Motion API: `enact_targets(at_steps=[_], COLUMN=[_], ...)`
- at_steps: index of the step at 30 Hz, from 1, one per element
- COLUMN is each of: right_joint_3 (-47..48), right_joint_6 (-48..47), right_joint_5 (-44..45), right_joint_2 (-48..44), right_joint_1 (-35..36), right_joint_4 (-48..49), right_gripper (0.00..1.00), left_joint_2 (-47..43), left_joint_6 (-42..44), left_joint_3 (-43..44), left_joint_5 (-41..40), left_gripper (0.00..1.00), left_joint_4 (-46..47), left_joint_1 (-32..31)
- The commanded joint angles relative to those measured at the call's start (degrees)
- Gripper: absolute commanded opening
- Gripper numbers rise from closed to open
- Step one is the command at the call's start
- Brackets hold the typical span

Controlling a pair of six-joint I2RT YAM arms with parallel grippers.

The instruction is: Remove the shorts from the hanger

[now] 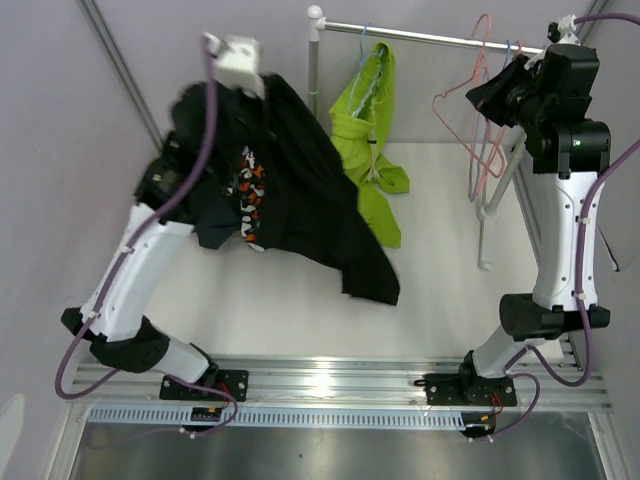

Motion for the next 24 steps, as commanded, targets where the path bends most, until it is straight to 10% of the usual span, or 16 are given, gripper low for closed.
enact_targets(at_steps=[1,11,24], right_joint_3=[3.96,-0.78,-12.38], right_joint_6=[0.69,-0.1,-0.1], right_joint_5=[-1.28,-1.98,-2.16], right_joint_2=[0.15,3.41,-0.8], right_joint_1=[-1.63,-2.25,-2.25], right_joint_4=[4.82,7.9,12.46], right_gripper=[0.0,0.0,0.0], left_joint_2=[4.14,23.66,34.14], left_joint_6=[3.6,-3.52,-9.41], left_joint_3=[13.73,28.96,15.44], left_joint_5=[6.07,17.62,22.71], left_gripper=[0.0,0.0,0.03], left_joint_4=[-3.11,2.24,1.71], left_joint_1=[9.05,27.26,28.94])
